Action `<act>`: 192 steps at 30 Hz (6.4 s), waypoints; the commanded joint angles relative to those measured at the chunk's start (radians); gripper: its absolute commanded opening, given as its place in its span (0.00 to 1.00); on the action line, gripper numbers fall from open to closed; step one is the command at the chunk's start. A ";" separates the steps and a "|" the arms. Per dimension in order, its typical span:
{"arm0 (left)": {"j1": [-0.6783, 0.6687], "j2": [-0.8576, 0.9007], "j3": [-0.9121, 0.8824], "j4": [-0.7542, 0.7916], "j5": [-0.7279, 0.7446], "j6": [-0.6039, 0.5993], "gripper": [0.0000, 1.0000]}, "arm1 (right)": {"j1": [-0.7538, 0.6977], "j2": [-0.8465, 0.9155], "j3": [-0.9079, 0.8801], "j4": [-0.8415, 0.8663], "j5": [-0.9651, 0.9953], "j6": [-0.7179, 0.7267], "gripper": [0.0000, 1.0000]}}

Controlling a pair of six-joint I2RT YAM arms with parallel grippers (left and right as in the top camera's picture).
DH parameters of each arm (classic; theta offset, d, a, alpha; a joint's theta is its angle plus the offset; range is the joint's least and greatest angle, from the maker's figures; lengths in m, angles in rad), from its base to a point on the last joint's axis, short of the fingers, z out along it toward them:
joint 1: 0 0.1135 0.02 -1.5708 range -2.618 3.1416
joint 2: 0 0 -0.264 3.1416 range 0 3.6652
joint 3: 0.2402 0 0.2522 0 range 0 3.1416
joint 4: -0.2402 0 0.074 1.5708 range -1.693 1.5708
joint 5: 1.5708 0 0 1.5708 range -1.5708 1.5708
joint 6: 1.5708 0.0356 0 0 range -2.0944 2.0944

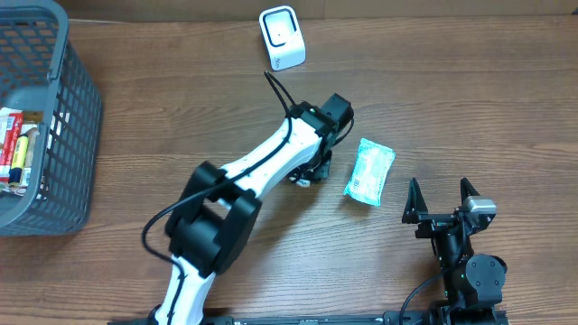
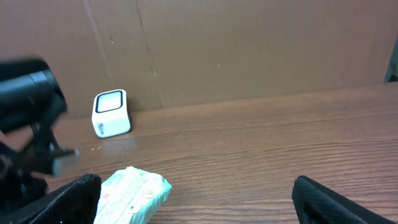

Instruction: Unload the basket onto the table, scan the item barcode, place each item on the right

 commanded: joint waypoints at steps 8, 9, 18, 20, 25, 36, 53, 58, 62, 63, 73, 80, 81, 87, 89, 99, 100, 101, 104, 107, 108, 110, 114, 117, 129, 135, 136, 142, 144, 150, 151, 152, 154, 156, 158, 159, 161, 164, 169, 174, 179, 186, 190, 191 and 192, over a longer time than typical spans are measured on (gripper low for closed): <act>0.016 0.036 0.022 -0.017 -0.010 0.023 0.56 | -0.003 -0.010 -0.011 0.005 0.002 -0.004 1.00; 0.024 0.031 0.038 -0.032 -0.010 0.022 0.56 | -0.003 -0.010 -0.011 0.005 0.002 -0.004 1.00; 0.096 -0.039 0.262 -0.195 0.022 0.031 0.59 | -0.003 -0.010 -0.011 0.006 0.002 -0.004 1.00; 0.098 -0.056 0.298 -0.209 0.082 0.084 0.61 | -0.003 -0.010 -0.011 0.006 0.002 -0.004 1.00; 0.087 -0.074 0.319 -0.215 0.205 0.145 0.78 | -0.003 -0.010 -0.011 0.005 0.002 -0.004 1.00; 0.041 -0.059 0.296 -0.192 0.281 0.145 0.89 | -0.003 -0.010 -0.011 0.005 0.002 -0.004 1.00; -0.021 -0.059 0.296 -0.172 0.412 0.179 0.79 | -0.003 -0.010 -0.011 0.006 0.002 -0.004 1.00; -0.058 -0.059 0.296 -0.159 0.407 0.178 0.79 | -0.003 -0.010 -0.011 0.005 0.002 -0.004 1.00; -0.095 -0.059 0.295 -0.135 0.375 0.171 0.80 | -0.003 -0.010 -0.011 0.005 0.002 -0.004 1.00; -0.105 -0.059 0.295 -0.130 0.363 0.169 0.80 | -0.003 -0.010 -0.011 0.005 0.002 -0.004 1.00; -0.161 -0.059 0.286 -0.106 0.199 0.081 0.82 | -0.003 -0.010 -0.011 0.005 0.002 -0.004 1.00; -0.157 -0.059 0.228 -0.063 0.198 0.030 0.76 | -0.003 -0.010 -0.011 0.005 0.002 -0.004 1.00; -0.156 -0.059 0.211 -0.050 0.200 0.021 0.75 | -0.003 -0.010 -0.011 0.005 0.002 -0.004 1.00; -0.156 -0.059 0.166 -0.019 0.202 0.016 0.72 | -0.003 -0.010 -0.011 0.005 0.002 -0.004 1.00; -0.156 -0.059 0.166 -0.019 0.202 0.016 0.71 | -0.003 -0.010 -0.011 0.006 0.002 -0.004 1.00; -0.158 -0.059 0.128 0.000 0.204 -0.049 0.63 | -0.003 -0.010 -0.011 0.005 0.002 -0.004 1.00; -0.158 -0.059 0.126 0.000 0.206 -0.051 0.63 | -0.003 -0.010 -0.011 0.005 0.002 -0.004 1.00; -0.158 -0.059 0.122 0.000 0.206 -0.051 0.63 | -0.003 -0.010 -0.011 0.006 0.002 -0.004 1.00; -0.159 -0.059 0.108 0.002 0.207 -0.051 0.58 | -0.003 -0.010 -0.011 0.006 0.002 -0.004 1.00; -0.158 -0.059 0.106 0.002 0.208 -0.050 0.40 | -0.003 -0.010 -0.011 0.005 0.002 -0.004 1.00; -0.159 -0.059 0.106 0.002 0.217 -0.050 0.33 | -0.003 -0.010 -0.011 0.006 0.002 -0.004 1.00; -0.158 -0.059 0.106 0.002 0.235 -0.050 0.21 | -0.003 -0.010 -0.011 0.006 0.002 -0.004 1.00; -0.156 -0.059 0.107 -0.001 0.237 -0.050 0.06 | -0.003 -0.010 -0.011 0.005 0.002 -0.004 1.00; -0.156 -0.059 0.107 -0.005 0.237 -0.050 0.04 | -0.003 -0.010 -0.011 0.005 0.002 -0.004 1.00; -0.140 -0.106 0.167 -0.008 0.244 -0.050 0.04 | -0.003 -0.010 -0.011 0.005 0.002 -0.004 1.00; -0.106 -0.177 0.207 -0.004 0.309 -0.047 0.04 | -0.003 -0.010 -0.011 0.005 0.002 -0.004 1.00; -0.100 -0.189 0.207 -0.002 0.316 -0.047 0.04 | -0.003 -0.010 -0.011 0.006 0.001 -0.004 1.00; -0.050 -0.241 0.207 -0.006 0.336 -0.046 0.04 | -0.003 -0.010 -0.011 0.006 0.002 -0.004 1.00; -0.036 -0.243 0.207 -0.013 0.336 -0.046 0.04 | -0.003 -0.010 -0.011 0.006 0.002 -0.004 1.00; -0.026 -0.240 0.207 -0.059 0.309 -0.031 0.04 | -0.003 -0.010 -0.011 0.005 0.002 -0.004 1.00; -0.026 -0.240 0.207 -0.070 0.290 -0.031 0.04 | -0.003 -0.010 -0.011 0.006 0.002 -0.004 1.00; -0.026 -0.240 0.207 -0.080 0.272 -0.032 0.04 | -0.003 -0.010 -0.011 0.005 0.001 -0.004 1.00; -0.026 -0.239 0.206 -0.093 0.249 -0.031 0.04 | -0.003 -0.010 -0.011 0.005 0.002 -0.004 1.00; -0.027 -0.238 0.205 -0.103 0.249 -0.031 0.04 | -0.003 -0.010 -0.011 0.005 0.002 -0.004 1.00; -0.027 -0.238 0.201 -0.105 0.248 -0.031 0.04 | -0.003 -0.010 -0.011 0.006 0.002 -0.004 1.00; -0.027 -0.238 0.198 -0.105 0.248 -0.031 0.04 | -0.003 -0.010 -0.011 0.005 0.002 -0.004 1.00; -0.027 -0.238 0.188 -0.103 0.248 -0.031 0.05 | -0.003 -0.010 -0.011 0.005 0.002 -0.004 1.00; -0.036 -0.236 0.163 -0.098 0.219 -0.034 0.04 | -0.003 -0.010 -0.011 0.005 0.002 -0.004 1.00; -0.066 -0.192 0.130 -0.093 0.169 -0.037 0.04 | -0.003 -0.010 -0.011 0.006 0.002 -0.004 1.00; -0.097 -0.089 0.129 -0.069 0.172 -0.051 0.04 | -0.003 -0.010 -0.011 0.005 0.002 -0.004 1.00; -0.122 0.014 0.129 -0.038 0.249 -0.054 0.04 | -0.003 -0.010 -0.011 0.005 0.002 -0.004 1.00; -0.141 0.046 0.129 -0.003 0.306 -0.058 0.04 | -0.003 -0.010 -0.011 0.006 0.002 -0.004 1.00; -0.156 0.046 0.129 0.034 0.347 -0.067 0.04 | -0.003 -0.010 -0.011 0.005 0.001 -0.004 1.00; -0.159 0.046 0.129 0.040 0.348 -0.077 0.04 | -0.003 -0.010 -0.011 0.005 0.002 -0.004 1.00; -0.164 0.046 0.129 0.046 0.356 -0.085 0.04 | -0.003 -0.010 -0.011 0.005 0.002 -0.004 1.00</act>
